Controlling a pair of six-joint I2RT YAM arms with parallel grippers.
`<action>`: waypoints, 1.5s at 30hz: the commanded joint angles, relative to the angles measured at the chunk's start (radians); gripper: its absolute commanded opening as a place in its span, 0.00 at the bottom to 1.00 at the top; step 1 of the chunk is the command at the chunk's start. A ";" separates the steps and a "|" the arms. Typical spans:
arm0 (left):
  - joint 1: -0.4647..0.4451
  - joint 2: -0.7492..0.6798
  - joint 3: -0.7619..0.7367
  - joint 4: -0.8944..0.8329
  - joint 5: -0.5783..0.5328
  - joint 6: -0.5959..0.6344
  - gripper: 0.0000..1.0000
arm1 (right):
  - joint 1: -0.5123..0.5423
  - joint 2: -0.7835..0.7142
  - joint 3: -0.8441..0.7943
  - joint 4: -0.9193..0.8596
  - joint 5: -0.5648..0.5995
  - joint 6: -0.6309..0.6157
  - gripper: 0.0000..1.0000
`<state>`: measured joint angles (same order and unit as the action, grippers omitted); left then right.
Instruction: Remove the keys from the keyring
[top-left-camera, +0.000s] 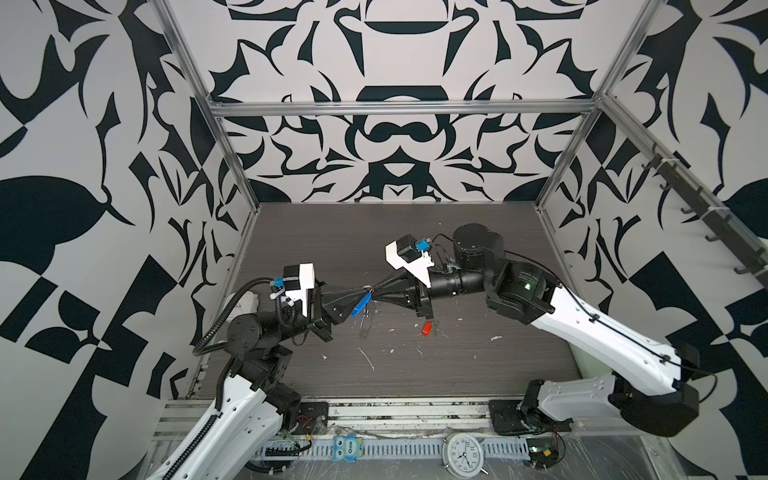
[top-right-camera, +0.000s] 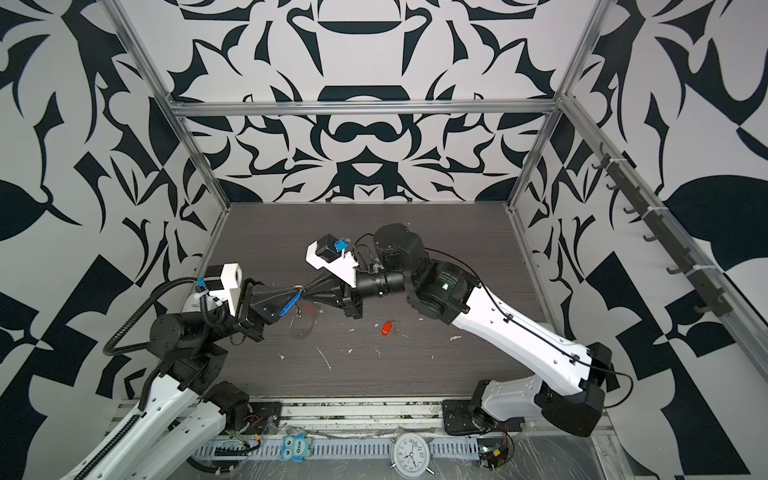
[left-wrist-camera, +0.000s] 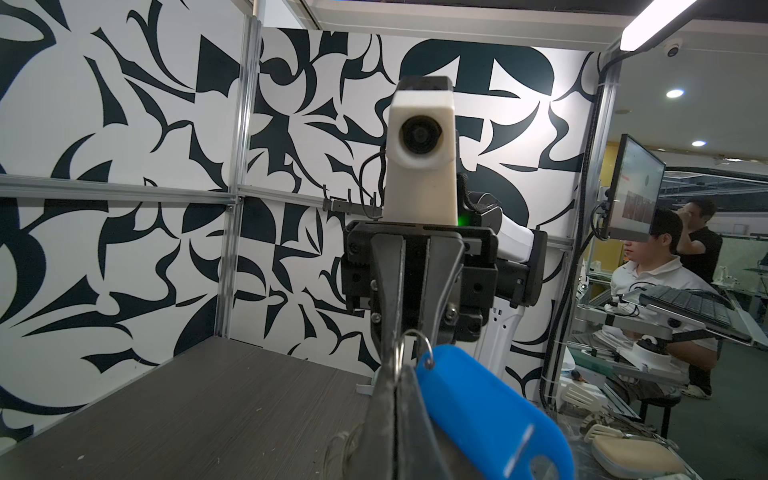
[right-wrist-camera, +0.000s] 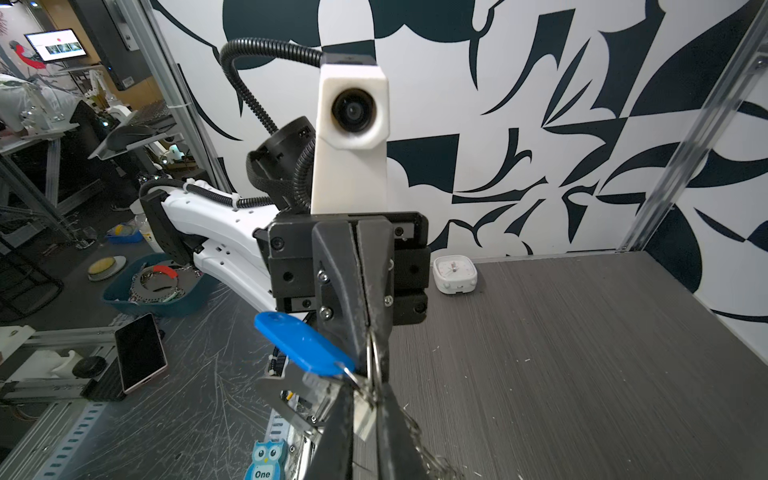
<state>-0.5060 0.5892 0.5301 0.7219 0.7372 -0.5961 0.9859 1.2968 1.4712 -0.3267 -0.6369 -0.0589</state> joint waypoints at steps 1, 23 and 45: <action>0.000 -0.004 -0.016 0.039 0.001 -0.020 0.00 | 0.019 -0.011 0.061 0.011 0.051 -0.024 0.13; 0.000 0.029 -0.060 0.176 0.018 -0.098 0.00 | 0.124 0.122 0.309 -0.200 0.218 -0.097 0.07; 0.000 0.007 -0.100 0.233 -0.028 -0.115 0.00 | 0.199 0.207 0.447 -0.318 0.350 -0.132 0.18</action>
<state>-0.5045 0.6033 0.4400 0.9226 0.7223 -0.6964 1.1671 1.4990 1.8889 -0.6765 -0.2832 -0.1871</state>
